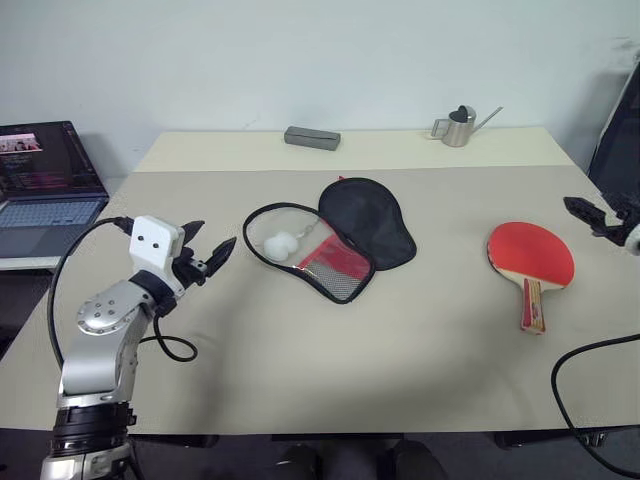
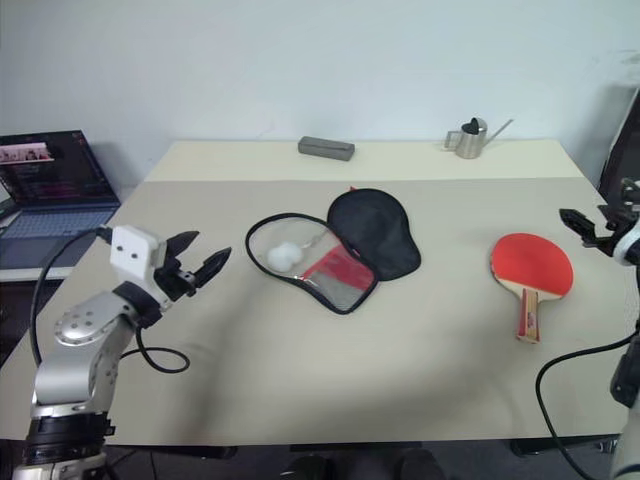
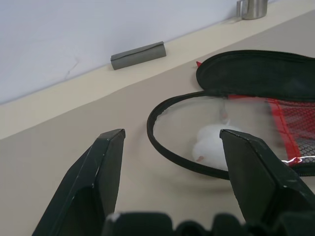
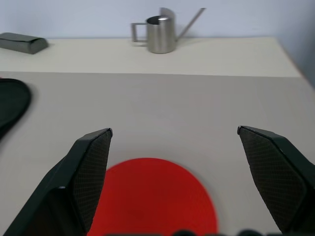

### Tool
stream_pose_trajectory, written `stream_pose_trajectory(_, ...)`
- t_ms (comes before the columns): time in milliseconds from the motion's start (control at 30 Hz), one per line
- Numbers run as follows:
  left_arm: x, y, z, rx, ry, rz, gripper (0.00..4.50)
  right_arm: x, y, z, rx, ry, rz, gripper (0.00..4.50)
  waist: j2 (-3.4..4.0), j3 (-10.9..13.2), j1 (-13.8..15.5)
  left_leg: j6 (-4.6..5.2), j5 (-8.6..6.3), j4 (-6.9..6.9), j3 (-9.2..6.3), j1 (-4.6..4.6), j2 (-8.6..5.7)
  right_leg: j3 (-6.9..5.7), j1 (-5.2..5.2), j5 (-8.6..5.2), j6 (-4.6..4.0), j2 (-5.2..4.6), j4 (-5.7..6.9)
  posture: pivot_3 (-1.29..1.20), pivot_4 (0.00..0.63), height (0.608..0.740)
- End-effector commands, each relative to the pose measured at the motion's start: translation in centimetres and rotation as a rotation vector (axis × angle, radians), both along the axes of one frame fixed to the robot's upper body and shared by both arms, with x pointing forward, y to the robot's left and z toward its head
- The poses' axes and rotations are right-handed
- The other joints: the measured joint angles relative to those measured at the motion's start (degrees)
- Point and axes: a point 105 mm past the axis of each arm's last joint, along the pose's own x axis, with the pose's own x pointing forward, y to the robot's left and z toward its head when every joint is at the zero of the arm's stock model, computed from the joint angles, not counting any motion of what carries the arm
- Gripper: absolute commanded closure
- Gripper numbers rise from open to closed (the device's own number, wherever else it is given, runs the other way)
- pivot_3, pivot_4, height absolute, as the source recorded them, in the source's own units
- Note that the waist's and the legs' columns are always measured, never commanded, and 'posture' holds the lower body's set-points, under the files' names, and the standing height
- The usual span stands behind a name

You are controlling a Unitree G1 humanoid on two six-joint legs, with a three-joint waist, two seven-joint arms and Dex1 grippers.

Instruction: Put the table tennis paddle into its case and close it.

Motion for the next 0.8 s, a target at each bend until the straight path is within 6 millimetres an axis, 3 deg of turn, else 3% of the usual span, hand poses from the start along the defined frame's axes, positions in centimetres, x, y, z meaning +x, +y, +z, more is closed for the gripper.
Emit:
stream_pose_trajectory(33,-0.3,1.1,2.2,0.001,-0.071,0.008,1.13,0.3,1.6,2.1,-0.014,-0.077,0.095,0.03,0.00,0.0,0.0,0.00,0.00,0.00,-0.03,-0.02,-0.01,0.00,-0.02,0.00,0.00,0.00,0.00,0.00,0.150,0.740)
stream_pose_trajectory(233,0.2,-0.8,3.4,-0.029,-0.086,-0.083,1.13,0.4,5.4,1.4,-0.043,-0.066,0.281,0.03,0.00,0.0,0.5,-0.01,0.00,0.09,-0.30,-0.17,-0.03,-0.08,-0.07,0.02,0.04,-0.01,-0.01,0.00,0.150,0.740)
stream_pose_trajectory(467,-0.6,-3.6,2.9,-0.090,0.011,-0.275,1.13,0.3,12.3,0.7,0.021,-0.078,0.479,0.03,0.00,0.0,0.3,-0.03,0.00,0.16,-0.46,-0.26,-0.02,-0.06,-0.23,0.03,0.04,-0.01,0.08,0.00,0.150,0.740)
stream_pose_trajectory(633,-0.7,-5.3,3.5,-0.169,0.048,-0.404,1.13,0.7,16.7,0.4,0.122,-0.075,0.495,0.03,0.00,0.0,0.2,-0.08,0.03,0.31,-0.42,-0.48,-0.05,0.02,-0.63,0.03,0.04,-0.03,0.59,0.00,0.150,0.740)
stream_pose_trajectory(800,-0.8,-6.3,3.5,-0.159,0.142,-0.513,1.13,1.2,21.0,-1.8,0.161,0.074,0.560,0.03,0.00,0.0,0.2,-0.14,0.08,0.32,-0.46,-0.39,-0.06,0.01,-0.63,0.05,-0.01,0.00,0.79,0.00,0.150,0.740)
